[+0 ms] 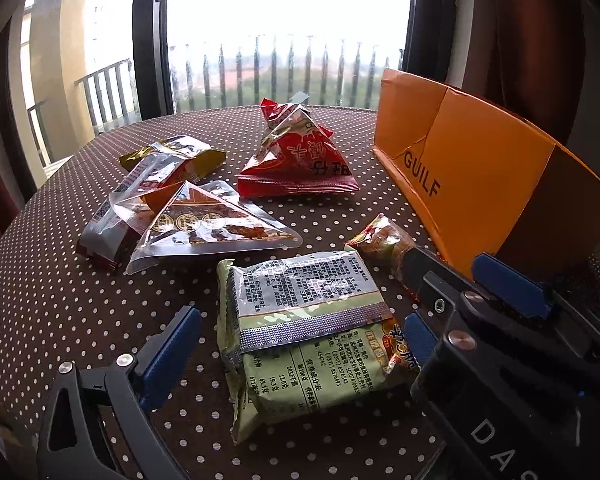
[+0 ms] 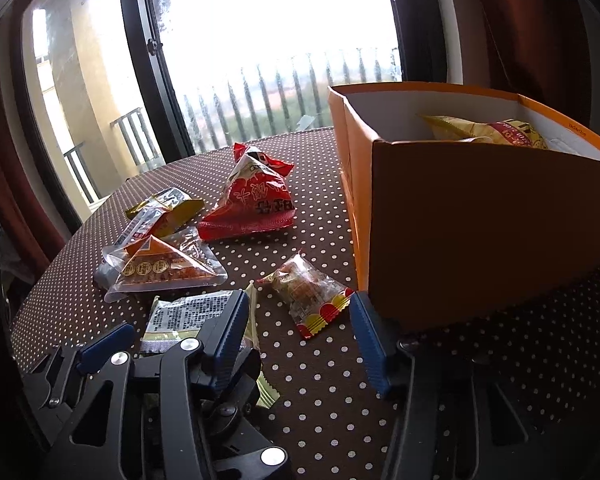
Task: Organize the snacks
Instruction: 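Grasp the green packet with the left tool while the right tool approaches a small clear candy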
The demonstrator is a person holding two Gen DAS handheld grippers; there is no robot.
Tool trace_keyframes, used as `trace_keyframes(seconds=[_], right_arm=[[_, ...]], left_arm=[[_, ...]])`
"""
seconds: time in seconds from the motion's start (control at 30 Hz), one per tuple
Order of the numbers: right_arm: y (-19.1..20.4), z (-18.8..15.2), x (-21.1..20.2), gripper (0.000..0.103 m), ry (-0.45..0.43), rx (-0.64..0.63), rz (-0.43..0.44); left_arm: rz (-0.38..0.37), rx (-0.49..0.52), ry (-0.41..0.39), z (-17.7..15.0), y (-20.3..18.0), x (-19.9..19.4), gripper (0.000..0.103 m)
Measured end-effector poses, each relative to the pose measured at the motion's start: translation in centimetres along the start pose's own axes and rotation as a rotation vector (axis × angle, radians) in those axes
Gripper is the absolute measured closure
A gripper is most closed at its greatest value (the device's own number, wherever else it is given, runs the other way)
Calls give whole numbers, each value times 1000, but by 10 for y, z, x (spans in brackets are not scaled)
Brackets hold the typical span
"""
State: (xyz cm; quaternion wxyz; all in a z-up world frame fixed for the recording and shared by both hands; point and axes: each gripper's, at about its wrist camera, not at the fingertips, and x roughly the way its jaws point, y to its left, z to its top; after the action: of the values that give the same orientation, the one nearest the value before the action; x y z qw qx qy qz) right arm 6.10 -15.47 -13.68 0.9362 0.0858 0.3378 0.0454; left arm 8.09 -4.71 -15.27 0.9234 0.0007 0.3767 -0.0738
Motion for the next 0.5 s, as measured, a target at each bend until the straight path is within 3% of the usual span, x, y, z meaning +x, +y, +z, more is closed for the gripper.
trace_keyframes(seconds=[0.17, 0.27, 0.5], right_arm=[[-2, -2, 2, 47, 11, -4, 4], [-2, -2, 7, 47, 31, 4, 1], [9, -3, 19, 46, 41, 12, -39]], left_arm=[[1, -2, 6, -1, 0, 4, 1], [-1, 6, 20, -1, 0, 8, 8], [77, 2, 13, 2, 14, 13, 9]])
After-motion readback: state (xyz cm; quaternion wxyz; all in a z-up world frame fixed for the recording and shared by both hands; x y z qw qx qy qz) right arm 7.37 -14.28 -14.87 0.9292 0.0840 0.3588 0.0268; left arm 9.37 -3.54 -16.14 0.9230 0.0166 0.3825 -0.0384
